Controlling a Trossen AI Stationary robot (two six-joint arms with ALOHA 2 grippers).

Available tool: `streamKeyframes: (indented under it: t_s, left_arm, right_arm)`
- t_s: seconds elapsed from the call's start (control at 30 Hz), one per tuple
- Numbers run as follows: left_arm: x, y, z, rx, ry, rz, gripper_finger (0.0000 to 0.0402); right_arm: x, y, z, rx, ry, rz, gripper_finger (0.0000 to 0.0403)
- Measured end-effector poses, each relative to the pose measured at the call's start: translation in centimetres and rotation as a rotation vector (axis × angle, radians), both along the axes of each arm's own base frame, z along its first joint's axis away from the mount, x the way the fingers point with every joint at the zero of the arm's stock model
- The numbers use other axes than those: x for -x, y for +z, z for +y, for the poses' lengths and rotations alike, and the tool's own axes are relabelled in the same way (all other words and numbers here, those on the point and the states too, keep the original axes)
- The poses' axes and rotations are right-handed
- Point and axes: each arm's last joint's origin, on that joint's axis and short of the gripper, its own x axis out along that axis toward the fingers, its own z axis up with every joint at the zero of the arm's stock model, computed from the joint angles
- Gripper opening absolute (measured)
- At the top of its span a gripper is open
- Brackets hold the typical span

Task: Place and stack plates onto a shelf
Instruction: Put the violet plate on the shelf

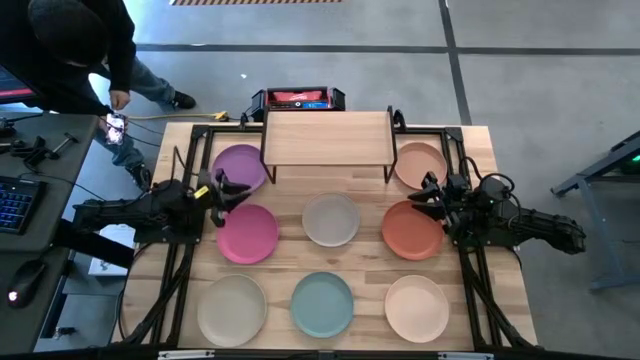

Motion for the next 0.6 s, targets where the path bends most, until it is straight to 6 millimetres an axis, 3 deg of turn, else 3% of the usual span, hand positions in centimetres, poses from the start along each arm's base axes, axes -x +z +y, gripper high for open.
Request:
streamKeyframes:
  t_s: [0.2,0.6]
  left_arm:
    - [0.3,1.4,0.1,0.093,0.039,-0.173,0.0117]
    - [0.7,2.4,0.3,0.173,0.078,-0.300,0.0117]
  right_arm:
    - [0.0,0.0,0.0,-0.001,-0.001,-0.001,0.0119]
    - [0.0,0.1,-0.1,-0.064,-0.010,-0.001,0.0119]
